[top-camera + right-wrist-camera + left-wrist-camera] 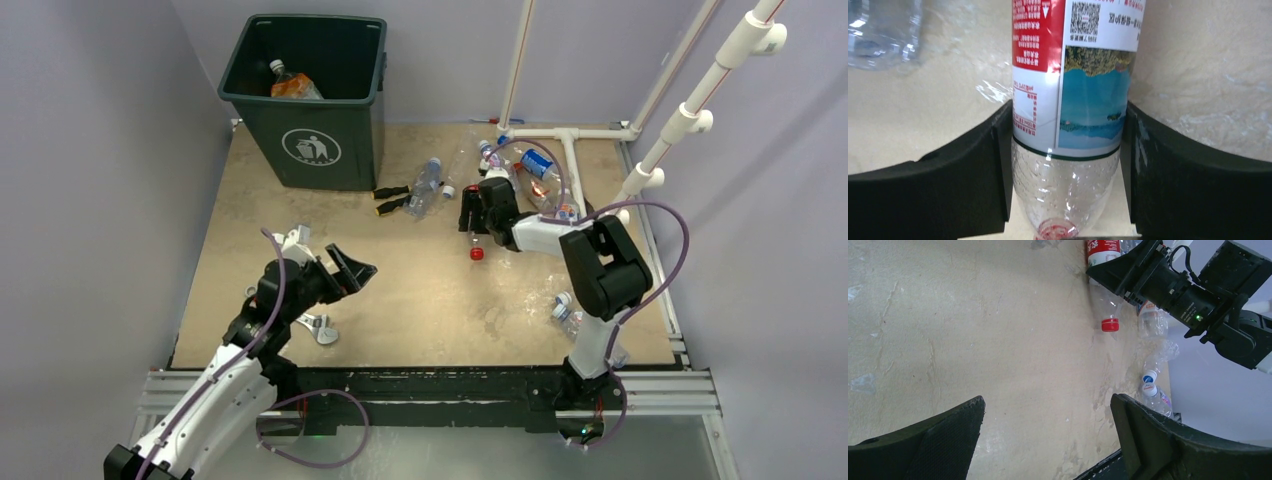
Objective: Put the plastic bottles in the bin
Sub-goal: Pick up the plastic bottle at the center of the board.
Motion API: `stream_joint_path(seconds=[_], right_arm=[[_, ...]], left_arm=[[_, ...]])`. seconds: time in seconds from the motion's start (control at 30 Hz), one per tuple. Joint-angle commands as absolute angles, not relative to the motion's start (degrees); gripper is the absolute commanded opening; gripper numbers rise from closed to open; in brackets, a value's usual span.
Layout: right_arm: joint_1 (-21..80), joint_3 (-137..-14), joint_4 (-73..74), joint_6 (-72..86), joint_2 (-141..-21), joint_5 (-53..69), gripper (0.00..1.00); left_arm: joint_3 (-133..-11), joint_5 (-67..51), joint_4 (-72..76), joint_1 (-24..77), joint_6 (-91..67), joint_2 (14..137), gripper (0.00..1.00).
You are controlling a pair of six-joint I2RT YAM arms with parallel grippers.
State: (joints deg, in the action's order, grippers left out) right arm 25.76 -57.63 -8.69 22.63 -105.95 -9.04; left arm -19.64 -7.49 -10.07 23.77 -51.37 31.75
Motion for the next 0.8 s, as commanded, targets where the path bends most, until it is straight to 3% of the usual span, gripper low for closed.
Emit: stream_joint_path(seconds=[0.0, 0.23, 0.47, 0.77], right_arm=[[26.12, -53.97, -16.70, 24.88, -99.97, -5.23, 0.64], [31.71, -44.32, -30.97, 27.10, -81.98, 2.80, 0.59], [42.11, -39.01, -44.01, 31.82, -69.19, 3.23, 0.59], [45.28, -35.23, -61.82, 44.30, -66.18, 5.76, 0.59]], left_arm=[[-21.67, -9.21, -6.84, 23.99, -49.68, 29.55, 0.99], [-18.46, -18.35, 16.39, 23.99, -53.85, 27.36, 0.99], [-18.89, -33.24, 42.13, 23.99, -58.78, 36.64, 0.99], [-19.13, -36.08, 49.38, 24.17, -59.30, 38.64, 0.99]])
